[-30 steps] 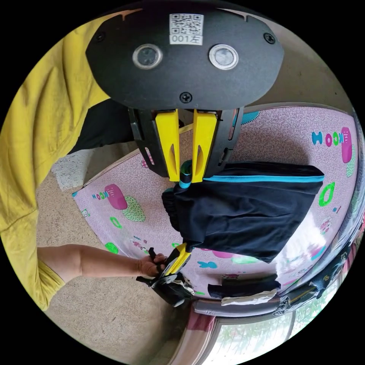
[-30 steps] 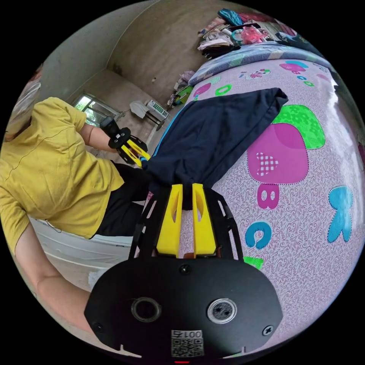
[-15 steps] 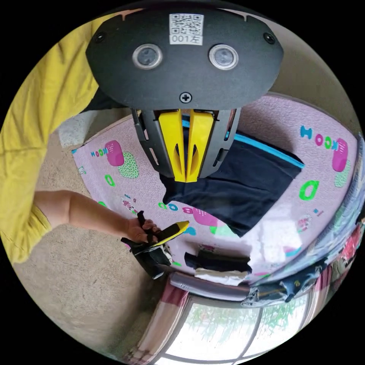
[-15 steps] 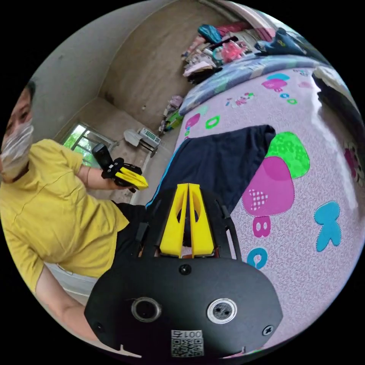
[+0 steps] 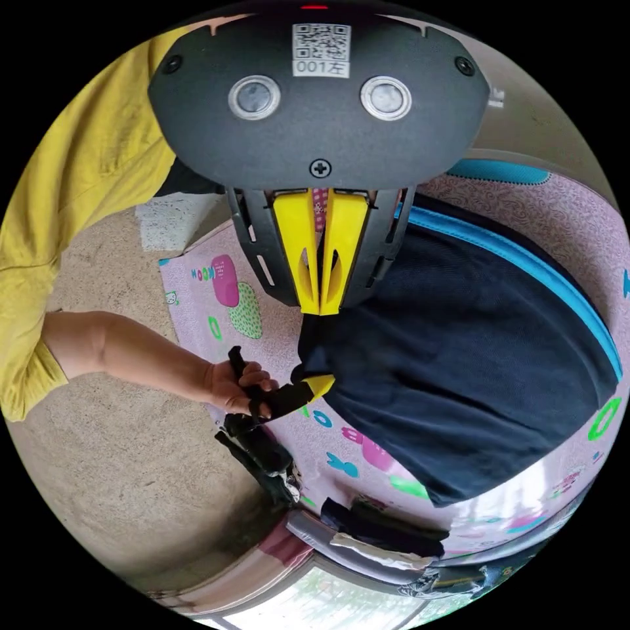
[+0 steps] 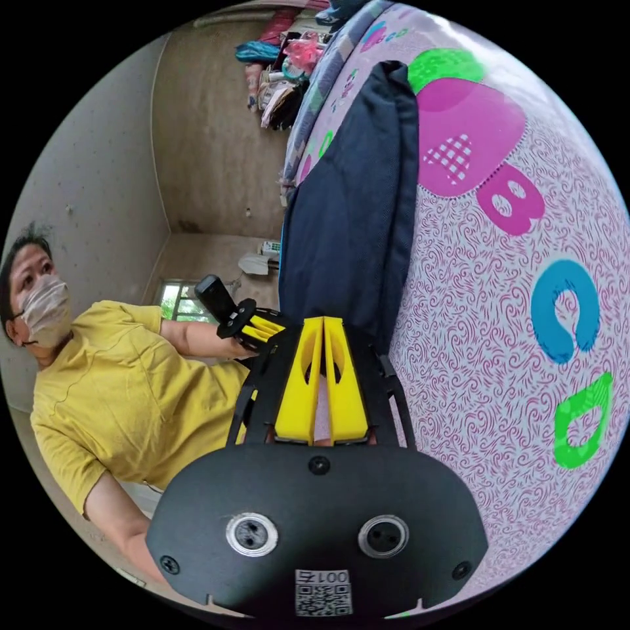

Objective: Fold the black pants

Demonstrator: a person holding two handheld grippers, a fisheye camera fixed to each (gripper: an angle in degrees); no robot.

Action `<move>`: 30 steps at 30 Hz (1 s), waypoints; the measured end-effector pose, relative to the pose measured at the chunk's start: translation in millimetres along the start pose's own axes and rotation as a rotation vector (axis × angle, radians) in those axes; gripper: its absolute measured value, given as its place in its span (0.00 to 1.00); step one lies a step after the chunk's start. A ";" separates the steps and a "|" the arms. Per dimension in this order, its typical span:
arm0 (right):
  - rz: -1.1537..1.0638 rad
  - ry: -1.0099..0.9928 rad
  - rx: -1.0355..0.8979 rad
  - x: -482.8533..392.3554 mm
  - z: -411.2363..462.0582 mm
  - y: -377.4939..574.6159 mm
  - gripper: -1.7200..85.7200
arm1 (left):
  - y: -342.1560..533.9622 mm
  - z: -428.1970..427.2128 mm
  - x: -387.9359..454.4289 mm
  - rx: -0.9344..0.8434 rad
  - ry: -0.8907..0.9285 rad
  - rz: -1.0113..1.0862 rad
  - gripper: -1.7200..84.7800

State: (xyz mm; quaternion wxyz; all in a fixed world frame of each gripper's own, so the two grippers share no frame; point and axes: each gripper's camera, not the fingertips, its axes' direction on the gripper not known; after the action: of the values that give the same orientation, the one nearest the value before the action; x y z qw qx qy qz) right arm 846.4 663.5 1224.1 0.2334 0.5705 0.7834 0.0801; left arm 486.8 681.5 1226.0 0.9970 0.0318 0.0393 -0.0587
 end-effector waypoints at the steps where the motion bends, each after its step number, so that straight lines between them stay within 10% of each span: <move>1: 0.005 -0.006 0.002 -0.5 -0.3 -1.0 0.03 | -2.8 -6.7 2.3 -0.002 -0.002 0.006 0.00; 15: -0.239 0.607 0.110 -101.8 -14.7 -131.1 0.03 | -29.4 -199.9 -142.0 0.242 -0.311 -0.214 0.00; 30: -0.019 1.079 -0.250 -40.2 137.7 -326.4 0.03 | -66.2 -188.5 -204.3 -0.199 -0.329 0.572 0.01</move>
State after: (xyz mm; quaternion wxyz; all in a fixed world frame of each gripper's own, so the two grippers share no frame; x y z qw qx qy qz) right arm 639.4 496.9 986.4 -0.1346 0.4093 0.7816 0.4511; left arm 262.6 652.1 1051.4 0.9643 -0.0656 -0.1270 0.2228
